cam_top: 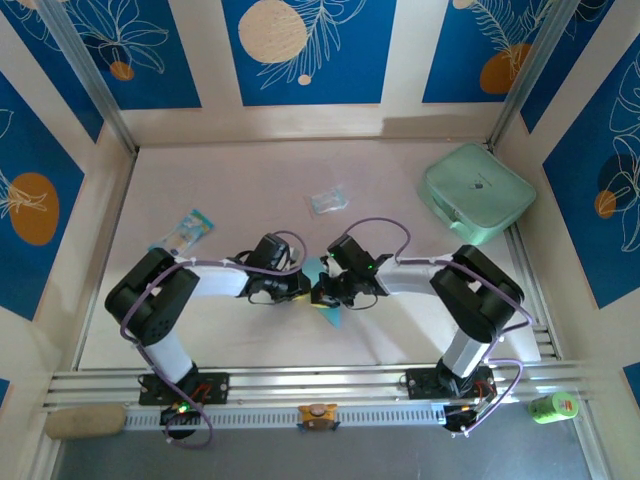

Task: Fold a paper plane with a square sheet of paper (pick it up from the middle)
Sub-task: Third fold the triangle at the center of the table.

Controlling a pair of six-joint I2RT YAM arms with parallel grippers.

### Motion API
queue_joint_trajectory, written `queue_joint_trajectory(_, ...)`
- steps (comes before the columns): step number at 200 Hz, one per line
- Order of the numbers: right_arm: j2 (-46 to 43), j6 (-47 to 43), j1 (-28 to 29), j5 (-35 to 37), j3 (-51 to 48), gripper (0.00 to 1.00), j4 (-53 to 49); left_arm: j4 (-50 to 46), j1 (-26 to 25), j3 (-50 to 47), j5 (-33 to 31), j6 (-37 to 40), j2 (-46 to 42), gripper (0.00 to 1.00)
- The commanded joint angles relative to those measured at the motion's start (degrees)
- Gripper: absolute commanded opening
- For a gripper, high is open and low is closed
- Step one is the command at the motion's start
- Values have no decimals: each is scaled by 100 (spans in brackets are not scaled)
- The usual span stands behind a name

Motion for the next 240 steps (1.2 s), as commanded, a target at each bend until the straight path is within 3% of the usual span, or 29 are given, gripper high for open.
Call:
queue_joint_trajectory(1,126,-25,77,220,-42,2,-249,-182,-16,-79,-80,44,116,11)
queue_joint_trajectory(51,-540,43,104,225,-815,2,-376,-195,-4,-70,-112,43,99,10)
queue_joint_trajectory(83,-780,72,95,189,-680,2,-269,-189,-3,-92,-124,26,64,10)
queue_joint_trajectory(147,-6,126,103,109,-48,3,234,-100,-3,-118,-81,-43,108,10)
queue_joint_trajectory(175,146,76,74,192,-297,3,103,-85,-5,-136,-91,-46,92,10)
queue_joint_trajectory(199,-244,24,51,-81,-870,3,414,-130,43,-131,-71,-11,99,10)
queue_joint_trajectory(240,-1226,-258,32,-162,-1623,3,73,-29,102,-210,-12,-59,156,10)
